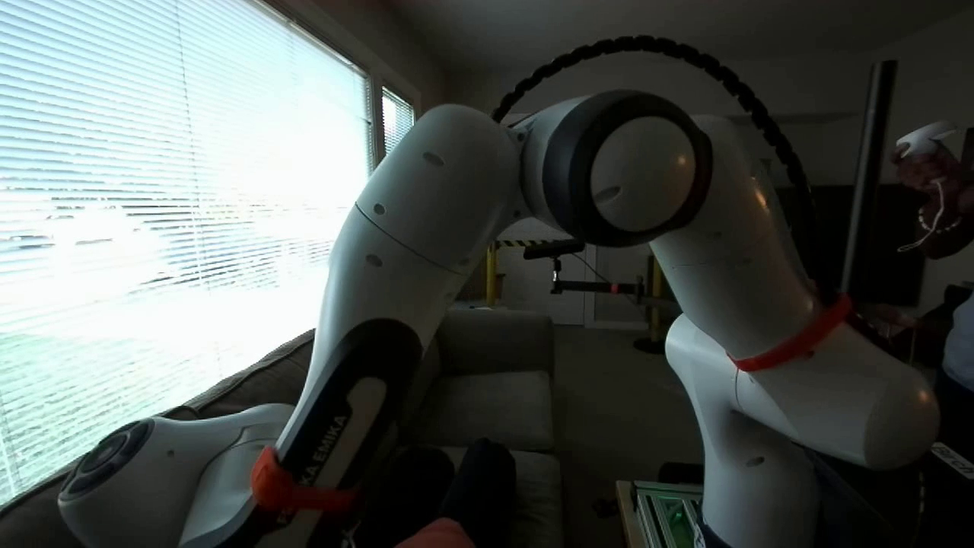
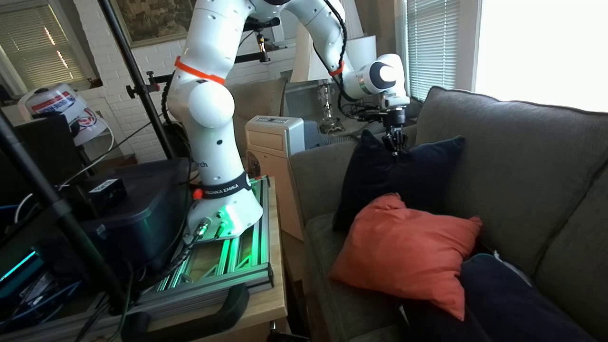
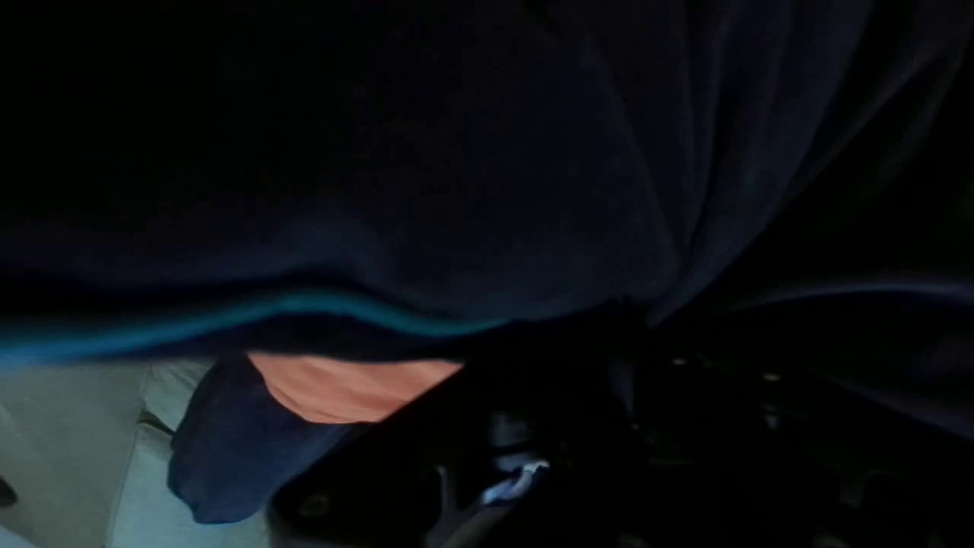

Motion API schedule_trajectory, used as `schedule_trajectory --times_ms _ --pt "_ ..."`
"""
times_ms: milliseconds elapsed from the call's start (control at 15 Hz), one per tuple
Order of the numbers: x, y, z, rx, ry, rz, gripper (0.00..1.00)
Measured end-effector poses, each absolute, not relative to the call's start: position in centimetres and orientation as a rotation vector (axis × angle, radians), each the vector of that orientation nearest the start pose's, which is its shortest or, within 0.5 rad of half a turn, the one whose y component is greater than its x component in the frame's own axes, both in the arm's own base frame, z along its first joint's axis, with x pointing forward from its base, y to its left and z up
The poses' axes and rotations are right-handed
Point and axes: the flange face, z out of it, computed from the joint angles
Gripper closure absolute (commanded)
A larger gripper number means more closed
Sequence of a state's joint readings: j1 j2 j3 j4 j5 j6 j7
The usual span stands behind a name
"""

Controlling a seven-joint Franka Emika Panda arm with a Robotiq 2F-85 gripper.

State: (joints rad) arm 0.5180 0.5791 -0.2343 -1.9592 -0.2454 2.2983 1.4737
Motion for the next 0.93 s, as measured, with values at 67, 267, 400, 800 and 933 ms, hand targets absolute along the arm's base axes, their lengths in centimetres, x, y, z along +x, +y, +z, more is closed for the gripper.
schedule_trajectory --times_ms 67,267,400,800,933 --pt "57.4 14.9 17.4 -3.055 1.734 -0.131 0.97" --pt "58.2 11.7 18.3 -2.941 1.978 -0.106 0.97" --pt "58.5 9.9 18.6 -2.857 2.136 -0.094 0.97" --pt "59.8 5.8 20.9 -2.585 2.518 -0.099 0.97" --pt "60.6 5.0 22.4 -2.541 2.558 -0.108 0.97"
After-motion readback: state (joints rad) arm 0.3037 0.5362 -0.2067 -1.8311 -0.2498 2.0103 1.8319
